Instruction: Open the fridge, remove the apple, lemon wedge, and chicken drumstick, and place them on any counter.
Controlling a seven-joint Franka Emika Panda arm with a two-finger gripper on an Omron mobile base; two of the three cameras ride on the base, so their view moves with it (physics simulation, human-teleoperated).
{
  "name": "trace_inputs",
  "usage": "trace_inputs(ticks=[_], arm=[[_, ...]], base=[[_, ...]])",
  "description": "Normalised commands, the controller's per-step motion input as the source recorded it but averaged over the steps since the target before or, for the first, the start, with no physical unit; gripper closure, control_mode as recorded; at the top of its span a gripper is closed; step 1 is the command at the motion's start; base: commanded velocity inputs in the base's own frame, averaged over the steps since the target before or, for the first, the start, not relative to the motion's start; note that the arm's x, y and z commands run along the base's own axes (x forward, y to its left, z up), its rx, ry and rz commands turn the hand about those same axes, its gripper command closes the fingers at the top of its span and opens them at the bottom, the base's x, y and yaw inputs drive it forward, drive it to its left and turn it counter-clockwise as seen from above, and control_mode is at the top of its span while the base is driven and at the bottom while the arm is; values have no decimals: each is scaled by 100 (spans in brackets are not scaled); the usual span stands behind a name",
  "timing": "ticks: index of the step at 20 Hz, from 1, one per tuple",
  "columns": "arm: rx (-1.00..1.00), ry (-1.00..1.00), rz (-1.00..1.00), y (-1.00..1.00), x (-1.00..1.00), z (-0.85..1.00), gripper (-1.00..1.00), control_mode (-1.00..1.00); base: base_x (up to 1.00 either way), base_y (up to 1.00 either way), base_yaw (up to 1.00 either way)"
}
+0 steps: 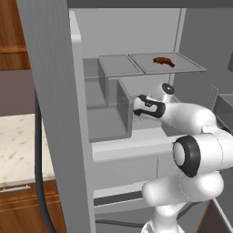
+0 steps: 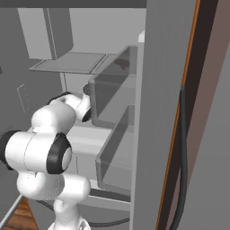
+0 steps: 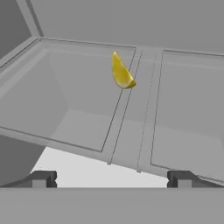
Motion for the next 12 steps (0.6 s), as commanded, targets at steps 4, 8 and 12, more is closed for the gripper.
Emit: trace_inputs(ticks=[4,8,12], arm=[[0,0,1,7,37,-23,-100,-100],[0,0,1,3,39,-19,-100,-100],[0,0,2,3,36,-6,-100,-100]], base=[[0,0,0],[0,0,0],[0,0,0]])
